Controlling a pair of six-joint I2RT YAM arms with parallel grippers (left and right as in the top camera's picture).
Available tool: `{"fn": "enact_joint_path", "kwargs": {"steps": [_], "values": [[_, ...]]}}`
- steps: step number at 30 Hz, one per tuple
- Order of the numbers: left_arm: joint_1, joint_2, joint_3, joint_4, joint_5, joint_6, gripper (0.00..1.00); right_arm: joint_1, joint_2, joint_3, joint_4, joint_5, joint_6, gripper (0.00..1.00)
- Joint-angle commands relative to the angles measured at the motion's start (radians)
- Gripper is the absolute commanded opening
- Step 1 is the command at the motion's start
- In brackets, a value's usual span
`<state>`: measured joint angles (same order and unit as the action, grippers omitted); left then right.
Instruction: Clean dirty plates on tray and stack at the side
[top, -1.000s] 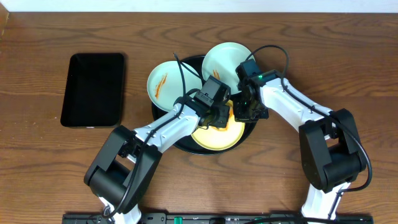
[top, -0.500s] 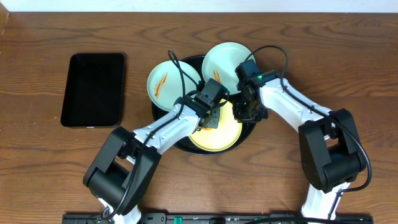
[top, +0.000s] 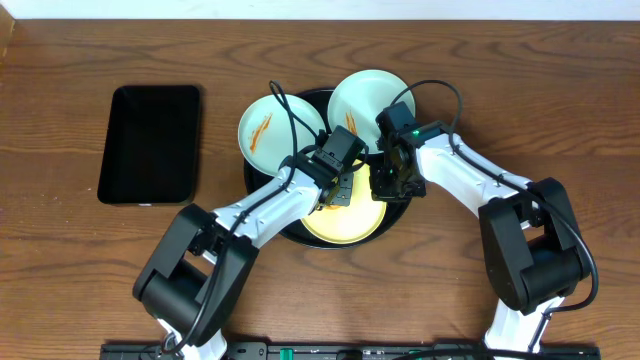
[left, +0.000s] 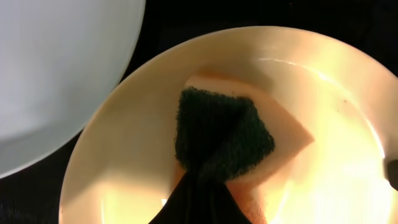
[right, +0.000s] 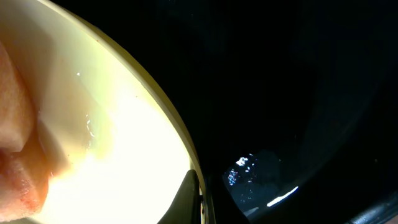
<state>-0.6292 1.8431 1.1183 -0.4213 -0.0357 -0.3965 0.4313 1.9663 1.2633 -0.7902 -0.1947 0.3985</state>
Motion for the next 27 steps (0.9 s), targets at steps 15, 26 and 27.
{"fn": "enact_joint_path", "kwargs": {"steps": [15, 26, 27], "values": [[0.161, -0.436, 0.084, -0.166, 0.158, -0.006, 0.07, -0.047, -0.176, -0.027, -0.023, 0.04, -0.037, 0.01], [0.272, -0.414, 0.082, -0.284, 0.159, -0.005, 0.07, -0.003, -0.306, -0.027, -0.075, 0.403, -0.056, 0.01], [0.272, -0.41, 0.082, -0.285, 0.159, -0.005, 0.07, 0.005, -0.309, -0.027, -0.075, 0.435, -0.056, 0.01]]}}
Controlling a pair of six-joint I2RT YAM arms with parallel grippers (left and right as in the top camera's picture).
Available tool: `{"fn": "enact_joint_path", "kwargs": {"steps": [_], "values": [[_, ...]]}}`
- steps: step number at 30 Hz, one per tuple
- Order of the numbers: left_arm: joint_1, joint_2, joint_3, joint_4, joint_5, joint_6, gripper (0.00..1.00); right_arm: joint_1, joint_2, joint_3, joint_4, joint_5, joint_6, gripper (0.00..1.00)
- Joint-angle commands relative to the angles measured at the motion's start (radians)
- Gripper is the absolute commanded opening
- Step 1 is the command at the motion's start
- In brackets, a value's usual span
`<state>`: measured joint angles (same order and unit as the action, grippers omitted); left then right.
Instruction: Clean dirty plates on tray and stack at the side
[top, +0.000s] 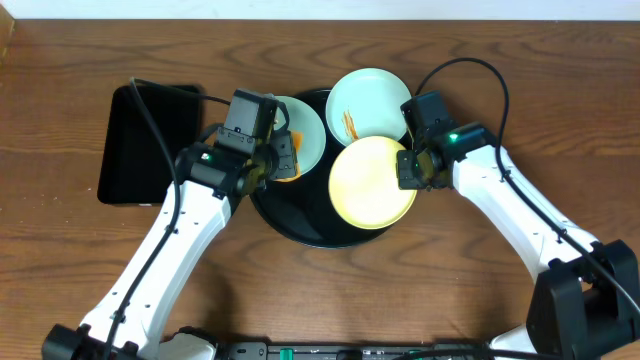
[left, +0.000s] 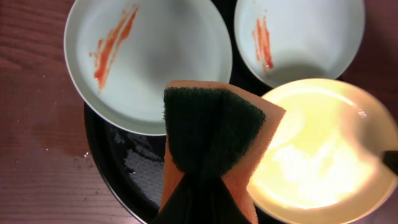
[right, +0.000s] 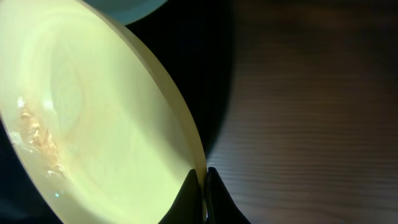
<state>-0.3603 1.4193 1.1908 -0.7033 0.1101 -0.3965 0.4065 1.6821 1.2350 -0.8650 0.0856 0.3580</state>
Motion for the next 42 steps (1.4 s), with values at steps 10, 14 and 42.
{"fn": "enact_joint_path", "kwargs": {"steps": [10, 14, 42], "values": [[0.003, 0.029, 0.009, -0.003, 0.013, -0.005, 0.07, 0.156, -0.029, 0.003, 0.02, 0.415, -0.009, 0.01], [0.003, 0.029, 0.009, -0.003, 0.014, -0.005, 0.08, 0.2, -0.029, 0.009, 0.021, 0.484, 0.009, 0.01], [0.003, 0.029, 0.009, -0.003, 0.013, -0.005, 0.08, 0.212, -0.13, 0.025, 0.0, 0.419, 0.043, 0.01]]}}
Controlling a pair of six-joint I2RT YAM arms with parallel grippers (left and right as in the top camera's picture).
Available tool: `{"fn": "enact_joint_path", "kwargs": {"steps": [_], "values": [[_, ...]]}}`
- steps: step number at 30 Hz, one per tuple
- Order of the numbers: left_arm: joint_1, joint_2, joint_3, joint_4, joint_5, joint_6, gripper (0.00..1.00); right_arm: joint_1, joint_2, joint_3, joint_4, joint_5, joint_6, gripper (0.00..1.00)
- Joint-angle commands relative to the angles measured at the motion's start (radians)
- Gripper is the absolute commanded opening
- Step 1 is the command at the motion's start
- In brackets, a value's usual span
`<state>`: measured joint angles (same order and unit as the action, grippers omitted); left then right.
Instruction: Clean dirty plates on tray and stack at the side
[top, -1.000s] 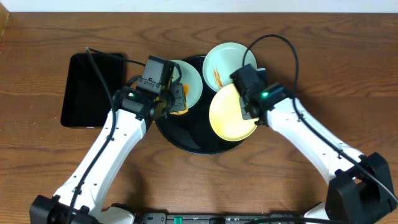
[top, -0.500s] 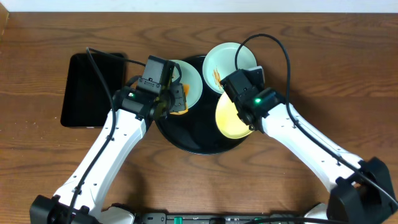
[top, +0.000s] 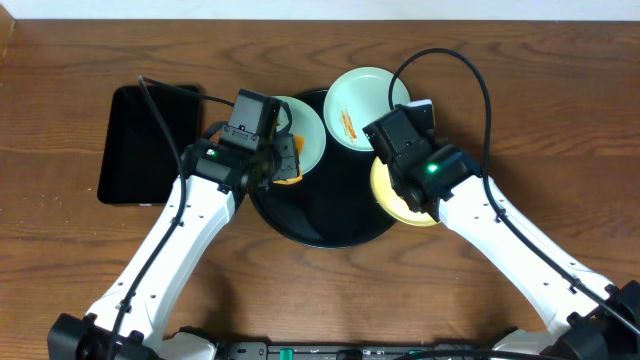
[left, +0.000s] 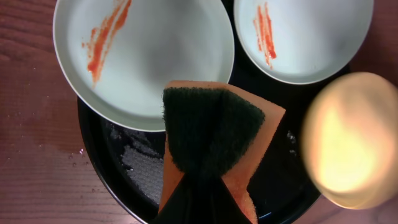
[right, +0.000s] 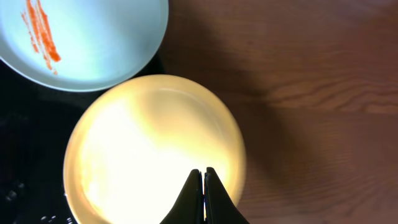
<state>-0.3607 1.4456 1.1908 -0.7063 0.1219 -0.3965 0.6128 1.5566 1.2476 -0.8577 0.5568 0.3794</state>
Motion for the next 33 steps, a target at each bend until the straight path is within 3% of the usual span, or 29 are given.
{"fn": "enact_joint_path", "kwargs": {"steps": [1, 6, 8, 11, 16, 19, 25, 33], "values": [[0.003, 0.003, 0.009, 0.0, 0.002, -0.005, 0.07, 0.001, -0.004, 0.013, -0.011, -0.082, 0.026, 0.01], [0.003, 0.003, 0.009, 0.0, 0.002, -0.005, 0.07, -0.063, 0.001, 0.013, -0.025, -0.24, 0.028, 0.02], [0.003, 0.003, 0.009, 0.0, 0.002, -0.005, 0.07, -0.103, 0.001, 0.013, -0.026, -0.297, 0.028, 0.13], [0.003, 0.003, 0.009, 0.0, 0.002, -0.005, 0.08, -0.172, 0.001, 0.013, -0.036, -0.403, 0.027, 0.38], [0.003, 0.003, 0.009, 0.0, 0.002, -0.005, 0.07, -0.33, 0.001, 0.013, -0.101, -0.565, 0.008, 0.67], [0.003, 0.003, 0.009, 0.001, 0.001, -0.005, 0.07, -0.435, 0.001, 0.012, -0.157, -0.603, -0.011, 0.74], [0.003, 0.003, 0.009, 0.01, 0.001, -0.005, 0.07, -0.587, 0.006, -0.056, -0.167, -0.612, -0.051, 0.75], [0.003, 0.003, 0.009, 0.011, 0.001, -0.005, 0.07, -0.681, 0.051, -0.269, 0.037, -0.64, -0.05, 0.64]]}}
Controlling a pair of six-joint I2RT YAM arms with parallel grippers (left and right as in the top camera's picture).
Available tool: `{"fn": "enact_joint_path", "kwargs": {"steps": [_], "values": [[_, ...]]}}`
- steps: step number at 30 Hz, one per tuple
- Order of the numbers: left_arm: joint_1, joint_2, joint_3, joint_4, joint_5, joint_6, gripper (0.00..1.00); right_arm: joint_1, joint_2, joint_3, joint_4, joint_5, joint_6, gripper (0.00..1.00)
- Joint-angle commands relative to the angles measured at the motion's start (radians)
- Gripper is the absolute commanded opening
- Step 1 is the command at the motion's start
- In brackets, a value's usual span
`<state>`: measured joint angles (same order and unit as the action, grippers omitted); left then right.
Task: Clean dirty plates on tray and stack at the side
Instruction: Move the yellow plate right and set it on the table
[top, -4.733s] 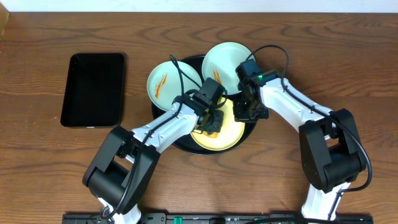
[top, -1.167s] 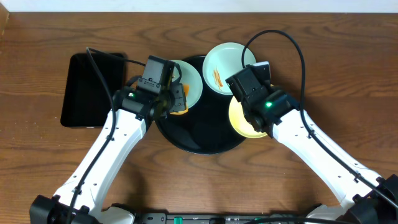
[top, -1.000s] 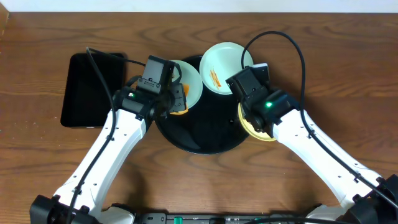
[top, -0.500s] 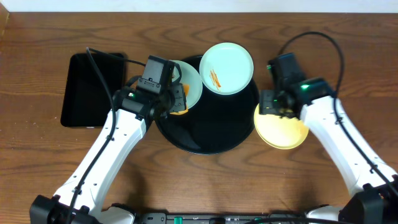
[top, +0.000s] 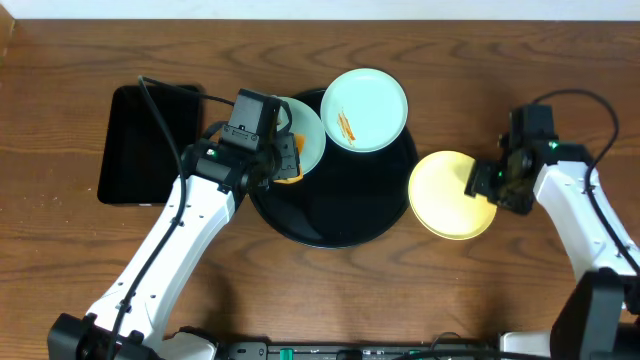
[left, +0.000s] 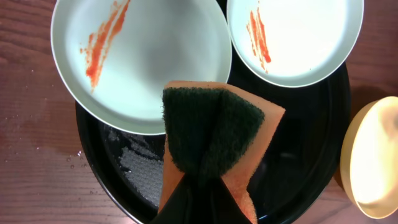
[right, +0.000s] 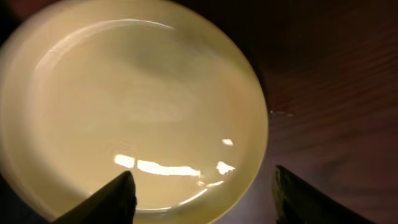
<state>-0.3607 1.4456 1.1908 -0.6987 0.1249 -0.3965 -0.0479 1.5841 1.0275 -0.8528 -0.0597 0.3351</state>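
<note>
A round black tray (top: 340, 225) holds two pale green plates with orange streaks: one at its left (top: 308, 140) (left: 140, 59), one at its top (top: 366, 95) (left: 295, 37). A clean yellow plate (top: 445, 200) (right: 130, 106) lies on the wood to the right of the tray. My left gripper (top: 280, 160) (left: 208, 199) is shut on an orange sponge with a dark green pad (left: 211, 137), held above the tray's left part. My right gripper (top: 495, 185) (right: 202, 193) stands open over the yellow plate's right edge, holding nothing.
A black rectangular tablet-like slab (top: 150, 142) lies at the far left. Bare wooden table (top: 520, 70) spreads right of the tray and along the front. Water drops wet the tray floor (left: 140, 168) and the wood beside it.
My right gripper was shut on the yellow plate at the tray's right edge; now the plate lies on the table right of the tray and the gripper is open. The left arm has stayed put.
First the sponge in my left gripper rested on the yellow plate in the tray, my right gripper shut on the plate's rim. Then the sponge hung over the tray's left and the plate was tilted. Later the plate was at the tray's right edge; now it lies released on the table.
</note>
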Motion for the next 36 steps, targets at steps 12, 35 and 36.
{"fn": "enact_joint_path", "kwargs": {"steps": [12, 35, 36], "values": [[0.003, 0.003, 0.009, 0.004, -0.003, -0.005, 0.08, -0.083, 0.045, -0.175, 0.192, -0.02, 0.001, 0.52], [0.003, 0.003, 0.009, 0.007, -0.002, -0.005, 0.07, -0.098, 0.006, -0.24, 0.267, -0.092, 0.061, 0.01], [0.003, 0.003, 0.009, 0.008, -0.002, -0.005, 0.08, -0.109, -0.007, -0.239, 0.267, -0.109, 0.061, 0.01]]}}
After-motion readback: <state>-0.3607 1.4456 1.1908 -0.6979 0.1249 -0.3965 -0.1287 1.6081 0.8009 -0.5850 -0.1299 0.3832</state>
